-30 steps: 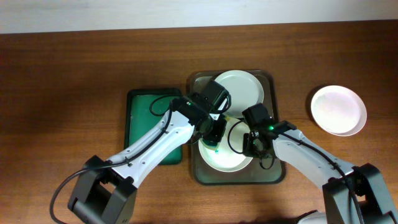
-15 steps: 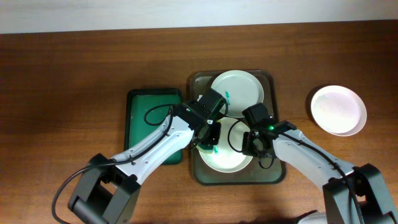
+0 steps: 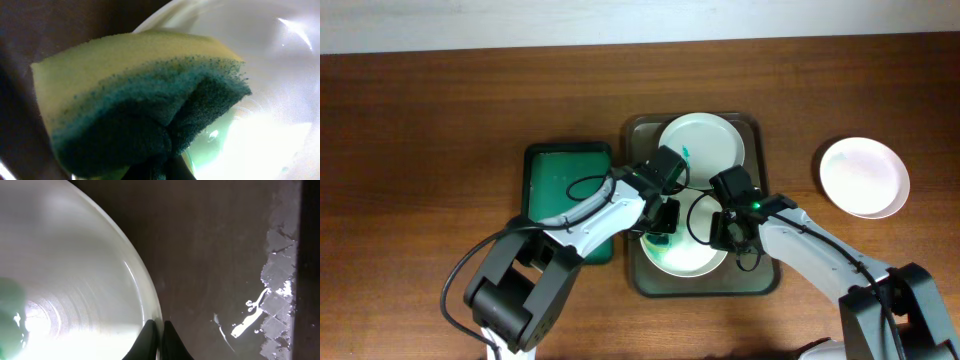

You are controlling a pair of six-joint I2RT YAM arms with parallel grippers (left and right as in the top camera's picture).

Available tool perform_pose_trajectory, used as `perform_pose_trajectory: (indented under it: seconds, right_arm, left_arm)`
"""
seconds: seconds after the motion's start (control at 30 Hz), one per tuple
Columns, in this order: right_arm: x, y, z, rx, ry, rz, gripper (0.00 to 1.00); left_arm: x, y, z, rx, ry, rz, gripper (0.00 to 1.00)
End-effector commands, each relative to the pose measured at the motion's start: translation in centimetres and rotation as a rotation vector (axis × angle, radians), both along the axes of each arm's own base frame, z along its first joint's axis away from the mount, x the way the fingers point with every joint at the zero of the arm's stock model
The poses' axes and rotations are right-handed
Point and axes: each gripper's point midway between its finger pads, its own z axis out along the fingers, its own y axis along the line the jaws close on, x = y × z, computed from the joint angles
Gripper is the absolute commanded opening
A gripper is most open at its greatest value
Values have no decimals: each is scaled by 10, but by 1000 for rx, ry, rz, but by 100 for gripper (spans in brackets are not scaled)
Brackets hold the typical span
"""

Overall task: Clean dirty plates on tray and stack at the side
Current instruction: 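Scrub the lower plate with the sponge while the right gripper holds it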

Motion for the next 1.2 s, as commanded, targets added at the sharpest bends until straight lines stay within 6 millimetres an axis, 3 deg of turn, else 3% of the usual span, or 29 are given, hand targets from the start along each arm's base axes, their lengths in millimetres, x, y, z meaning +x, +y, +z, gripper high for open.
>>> perform_pose_trajectory:
  seconds: [0.0,0.13,0.27,0.37,0.47,0.53,0.77,1.0,1.17]
  right_arm:
    - [-4,-1,-4,-11,13,-6,4]
    - [-4,-1,-4,-11,13,-6,4]
    - [-4,-1,-4,-11,13,-6,4]
    - [-5,-1,-4,-11,14,-6,4]
    - [-5,-1,-4,-11,14,-6,4]
    - [-6,-2,-4,-13,18,-6,4]
    - [-6,-2,-4,-13,19,-6,4]
    - [-6,-2,-4,-13,19,-6,4]
    - [-6,-2,-4,-13,20,-6,4]
  left_arm:
    - [-43,-29,-29,-146,231,-59,0]
    - [-47,-73,-2,-415,270,-156,0]
    - [-34,-81,19,-449,228,-164,0]
    - [-14,-65,48,-349,89,-125,0]
    - [0,-31,85,-207,-78,-65,0]
    - [1,-9,94,-113,-124,-33,0]
    - [-5,9,73,-21,-105,-17,0]
    - [-7,10,25,55,-26,-27,0]
    - [-20,2,-8,96,28,-65,0]
